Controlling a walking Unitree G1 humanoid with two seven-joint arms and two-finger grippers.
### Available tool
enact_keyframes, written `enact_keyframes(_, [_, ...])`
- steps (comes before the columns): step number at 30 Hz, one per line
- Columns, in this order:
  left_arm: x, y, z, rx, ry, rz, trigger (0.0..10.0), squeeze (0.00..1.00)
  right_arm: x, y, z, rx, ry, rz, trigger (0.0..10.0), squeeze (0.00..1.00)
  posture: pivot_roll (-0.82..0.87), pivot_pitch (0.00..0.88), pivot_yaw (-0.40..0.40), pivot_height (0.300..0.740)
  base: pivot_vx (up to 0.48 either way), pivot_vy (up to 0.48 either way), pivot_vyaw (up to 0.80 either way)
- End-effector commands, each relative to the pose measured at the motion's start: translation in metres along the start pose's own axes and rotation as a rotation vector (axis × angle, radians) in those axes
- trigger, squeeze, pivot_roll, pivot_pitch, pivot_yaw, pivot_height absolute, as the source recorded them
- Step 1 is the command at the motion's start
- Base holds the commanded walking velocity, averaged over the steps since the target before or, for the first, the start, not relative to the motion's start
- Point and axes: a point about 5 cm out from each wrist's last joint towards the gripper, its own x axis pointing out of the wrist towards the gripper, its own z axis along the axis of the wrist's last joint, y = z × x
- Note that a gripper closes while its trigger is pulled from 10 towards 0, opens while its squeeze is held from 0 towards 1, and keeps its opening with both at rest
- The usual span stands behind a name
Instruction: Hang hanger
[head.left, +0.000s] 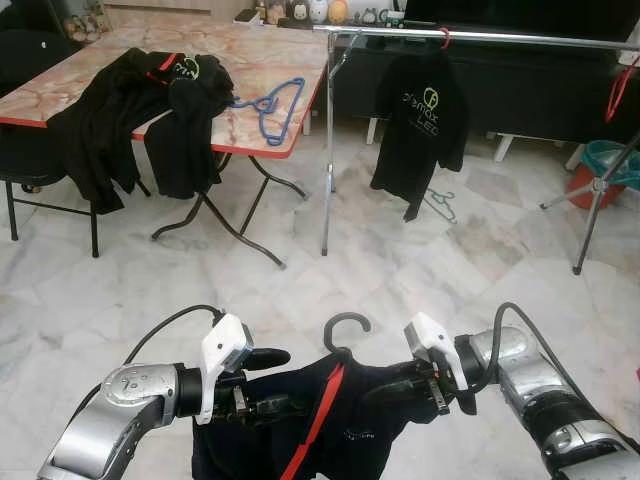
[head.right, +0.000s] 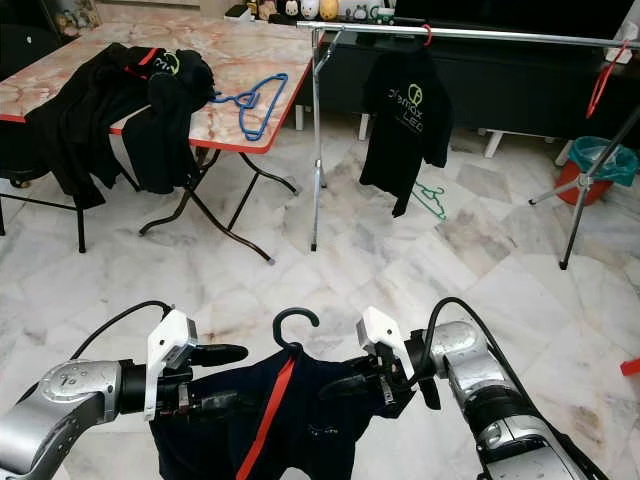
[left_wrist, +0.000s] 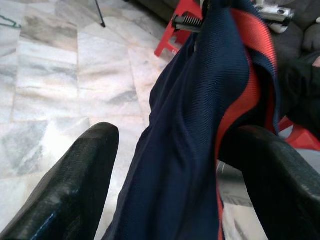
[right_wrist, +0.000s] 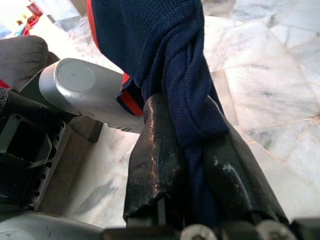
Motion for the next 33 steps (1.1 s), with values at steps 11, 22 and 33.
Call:
enact_keyframes(11, [0.024, -0.003, 0.006, 0.013, -0.017, -0.068, 10.0, 0.00, 0.014, 0.000, 0.017, -0.071, -0.053, 0.060, 10.0, 0.00, 0.08, 0.055, -0.047, 0.740, 0.000, 0.000, 0.00])
enact_keyframes(22, [0.022, -0.006, 0.000, -0.001, 0.009, -0.091, 0.0, 0.00, 0.012, 0.000, 0.016, -0.067, -0.050, 0.055, 10.0, 0.00, 0.08, 0.062, -0.046, 0.740, 0.000, 0.000, 0.00])
enact_keyframes(33, [0.023, -0.008, 0.000, -0.003, 0.016, -0.114, 0.0, 0.00, 0.012, 0.000, 0.017, -0.069, -0.052, 0.055, 10.0, 0.00, 0.08, 0.067, -0.045, 0.740, 0.000, 0.000, 0.00])
